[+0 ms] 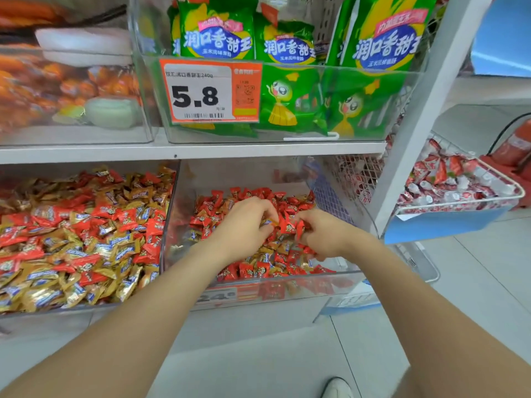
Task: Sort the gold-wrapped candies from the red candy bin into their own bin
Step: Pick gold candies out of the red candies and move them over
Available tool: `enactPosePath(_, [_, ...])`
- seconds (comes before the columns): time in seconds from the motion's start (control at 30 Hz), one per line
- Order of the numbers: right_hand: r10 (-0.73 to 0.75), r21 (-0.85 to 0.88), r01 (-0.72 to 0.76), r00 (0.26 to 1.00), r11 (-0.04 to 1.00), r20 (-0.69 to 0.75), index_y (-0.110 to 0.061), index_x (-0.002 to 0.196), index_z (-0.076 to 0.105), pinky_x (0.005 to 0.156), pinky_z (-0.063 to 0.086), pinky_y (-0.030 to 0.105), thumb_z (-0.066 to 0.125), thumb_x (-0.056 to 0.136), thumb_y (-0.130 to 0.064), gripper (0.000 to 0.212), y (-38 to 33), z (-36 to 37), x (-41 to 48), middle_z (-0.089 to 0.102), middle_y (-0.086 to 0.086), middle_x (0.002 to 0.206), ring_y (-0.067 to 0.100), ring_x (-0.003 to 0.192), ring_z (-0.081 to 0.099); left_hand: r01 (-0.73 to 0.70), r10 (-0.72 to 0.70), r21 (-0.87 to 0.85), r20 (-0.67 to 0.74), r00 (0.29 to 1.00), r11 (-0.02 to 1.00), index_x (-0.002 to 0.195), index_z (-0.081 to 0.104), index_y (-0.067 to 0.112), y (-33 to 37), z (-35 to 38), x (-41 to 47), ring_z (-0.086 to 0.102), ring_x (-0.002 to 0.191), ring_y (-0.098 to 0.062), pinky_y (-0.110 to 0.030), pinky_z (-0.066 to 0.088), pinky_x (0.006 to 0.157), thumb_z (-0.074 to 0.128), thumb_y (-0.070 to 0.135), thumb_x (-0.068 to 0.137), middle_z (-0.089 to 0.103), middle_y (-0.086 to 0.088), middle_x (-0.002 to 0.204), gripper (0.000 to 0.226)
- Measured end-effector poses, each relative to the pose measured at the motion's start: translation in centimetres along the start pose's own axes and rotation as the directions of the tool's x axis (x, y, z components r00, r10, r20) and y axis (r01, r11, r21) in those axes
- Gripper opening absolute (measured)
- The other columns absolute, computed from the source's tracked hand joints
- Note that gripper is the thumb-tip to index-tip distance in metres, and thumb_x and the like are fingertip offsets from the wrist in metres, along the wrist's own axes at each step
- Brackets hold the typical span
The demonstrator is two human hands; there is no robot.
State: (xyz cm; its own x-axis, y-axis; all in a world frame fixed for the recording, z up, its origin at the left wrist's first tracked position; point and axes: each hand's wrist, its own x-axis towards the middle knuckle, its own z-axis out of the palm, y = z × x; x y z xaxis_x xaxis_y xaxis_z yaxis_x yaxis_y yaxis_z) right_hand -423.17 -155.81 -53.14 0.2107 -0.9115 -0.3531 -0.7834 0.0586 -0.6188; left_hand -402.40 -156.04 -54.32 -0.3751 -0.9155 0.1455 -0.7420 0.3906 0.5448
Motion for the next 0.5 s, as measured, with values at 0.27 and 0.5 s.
enactPosePath(0.27, [0.082,0.253,-0.085,0.996,0.964,0.024,-0.012,0.124,0.064,0.056,0.053,0.029,0.028,0.094,0.016,0.054,1.1,-0.6,-0.9,0.064,0.013,0.091,0.026,0.072,0.061,-0.087,-0.006,0.267,0.329,0.944,0.96,0.133,0.056,0.027,-0.5,2.8,3.0,0.043,0.116,-0.022,-0.045,0.045,0.099,0.072,0.022,0.099,0.058,-0.004,0.118,0.038])
enactPosePath(0.5, [-0.034,-0.231,0.041,0.999,0.972,0.033,-0.028,0.135,0.06,0.084,0.055,0.028,0.092,0.073,-0.02,0.071,2.1,0.1,-0.1,0.058,-0.004,0.114,0.009,0.09,0.062,0.051,-0.09,0.131,0.308,0.947,0.99,0.09,0.068,0.029,-0.6,1.5,3.3,0.062,0.076,-0.021,-0.034,0.051,0.067,0.078,0.022,0.094,0.062,-0.006,0.097,0.013])
